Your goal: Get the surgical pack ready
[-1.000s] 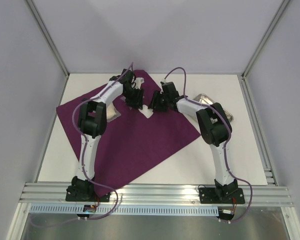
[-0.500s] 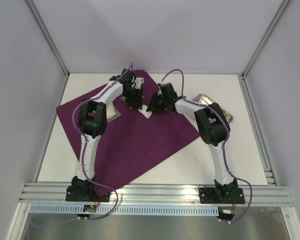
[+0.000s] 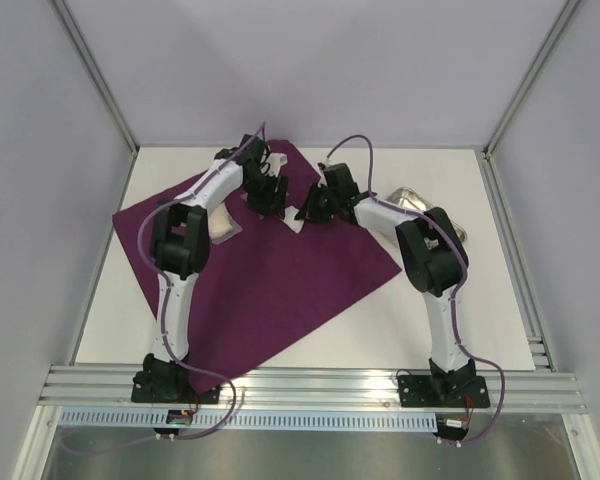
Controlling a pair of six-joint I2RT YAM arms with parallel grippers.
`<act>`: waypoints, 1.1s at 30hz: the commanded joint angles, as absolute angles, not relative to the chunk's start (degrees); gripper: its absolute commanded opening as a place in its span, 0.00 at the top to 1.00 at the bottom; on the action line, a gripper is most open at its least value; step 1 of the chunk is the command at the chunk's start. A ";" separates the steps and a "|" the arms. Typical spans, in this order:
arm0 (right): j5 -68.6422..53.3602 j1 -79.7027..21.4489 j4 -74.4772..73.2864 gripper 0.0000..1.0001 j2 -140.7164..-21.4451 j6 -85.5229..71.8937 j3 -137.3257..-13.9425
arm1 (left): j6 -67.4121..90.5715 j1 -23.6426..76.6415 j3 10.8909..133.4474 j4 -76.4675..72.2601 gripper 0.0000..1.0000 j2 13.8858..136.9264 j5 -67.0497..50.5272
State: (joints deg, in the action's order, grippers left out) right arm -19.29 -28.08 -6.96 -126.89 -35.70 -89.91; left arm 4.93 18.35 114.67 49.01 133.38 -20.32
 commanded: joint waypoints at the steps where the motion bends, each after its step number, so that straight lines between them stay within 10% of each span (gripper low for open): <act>1: -17.41 -26.46 1.20 0.99 -118.22 -37.09 -87.11 | 2.81 18.63 114.00 50.01 0.31 122.97 -19.87; 33: -2.99 -22.76 16.70 0.99 -120.32 -55.37 -71.37 | 2.72 18.63 113.38 51.86 0.28 120.41 -21.71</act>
